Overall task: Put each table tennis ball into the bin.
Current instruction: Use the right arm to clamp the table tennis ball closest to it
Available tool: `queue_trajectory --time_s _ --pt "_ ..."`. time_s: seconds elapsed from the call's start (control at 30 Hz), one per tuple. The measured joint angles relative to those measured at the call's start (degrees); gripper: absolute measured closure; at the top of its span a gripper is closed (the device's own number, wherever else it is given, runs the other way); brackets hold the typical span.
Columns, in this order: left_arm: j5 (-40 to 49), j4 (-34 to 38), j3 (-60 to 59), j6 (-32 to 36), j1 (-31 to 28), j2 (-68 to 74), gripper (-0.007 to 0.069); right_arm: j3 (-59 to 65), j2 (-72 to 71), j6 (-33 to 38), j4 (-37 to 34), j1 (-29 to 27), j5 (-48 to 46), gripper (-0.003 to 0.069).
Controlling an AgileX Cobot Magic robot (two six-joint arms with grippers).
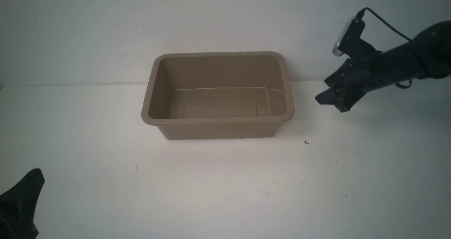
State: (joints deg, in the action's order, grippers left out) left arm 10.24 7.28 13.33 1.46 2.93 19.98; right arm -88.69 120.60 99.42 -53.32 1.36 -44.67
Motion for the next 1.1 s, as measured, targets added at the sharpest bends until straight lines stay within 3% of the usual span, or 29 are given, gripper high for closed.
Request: queue_trajectory --time_s 0.17,0.73,1.1 --pt "0.0 0.0 0.0 0.42 0.0 0.0 0.0041 0.0 0.07 8.62 -4.52 0.0 -2.64 0.025" --pt "0.05 0.0 0.0 0.55 0.0 0.0 0.0041 -0.1 5.98 17.18 -12.87 2.01 -4.17 0.025" --pt "0.05 -0.05 0.0 0.61 0.0 0.0 0.0041 -0.1 9.04 22.37 -17.29 4.01 3.29 0.025"
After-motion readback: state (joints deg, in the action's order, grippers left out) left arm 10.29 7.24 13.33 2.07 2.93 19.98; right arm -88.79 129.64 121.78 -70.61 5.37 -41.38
